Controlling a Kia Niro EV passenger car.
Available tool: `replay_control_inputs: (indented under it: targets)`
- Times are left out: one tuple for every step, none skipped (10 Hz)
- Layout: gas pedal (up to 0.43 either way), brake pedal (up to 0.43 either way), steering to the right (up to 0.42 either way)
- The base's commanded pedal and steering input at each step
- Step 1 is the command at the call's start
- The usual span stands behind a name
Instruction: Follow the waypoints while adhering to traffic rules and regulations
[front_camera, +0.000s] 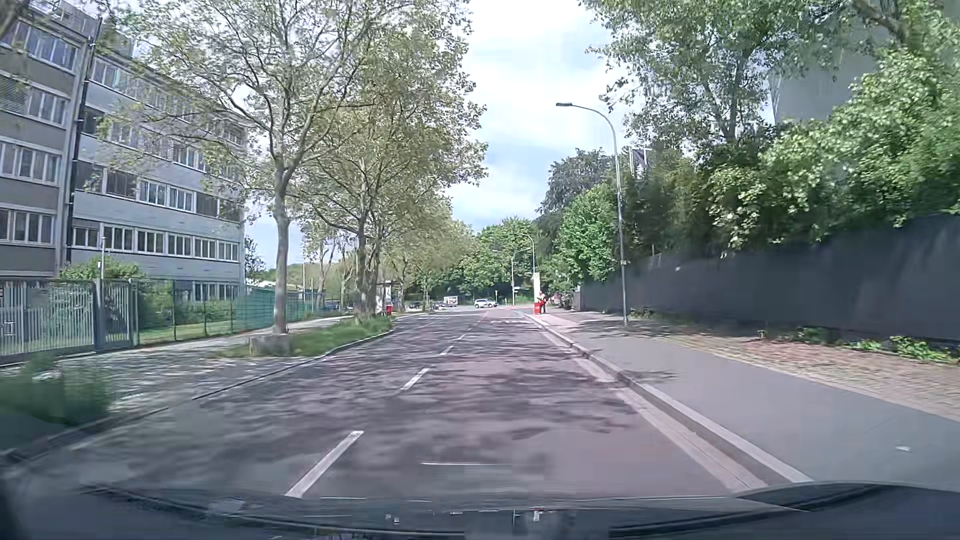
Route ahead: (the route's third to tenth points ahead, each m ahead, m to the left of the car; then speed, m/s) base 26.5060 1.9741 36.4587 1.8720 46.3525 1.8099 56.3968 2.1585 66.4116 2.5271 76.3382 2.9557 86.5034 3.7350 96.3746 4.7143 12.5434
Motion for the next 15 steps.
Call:
replay_control_inputs:
  targets:
    - [0.067, 0.000, 0.001]
    - [0.067, 0.000, 0.001]
    - [0.067, 0.000, 0.001]
    - [0.067, 0.000, 0.001]
    - [0.067, 0.000, 0.002]
    - [0.067, 0.000, 0.002]
    - [0.067, 0.000, 0.002]
    - [0.067, 0.000, 0.002]
    - [0.067, 0.000, 0.002]
    - [0.067, 0.000, 0.002]
    - [0.067, 0.000, 0.002]
    - [0.067, 0.000, 0.001]
    - [0.067, 0.000, 0.002]
    - [0.067, 0.000, 0.002]
    - [0.067, 0.000, 0.001]
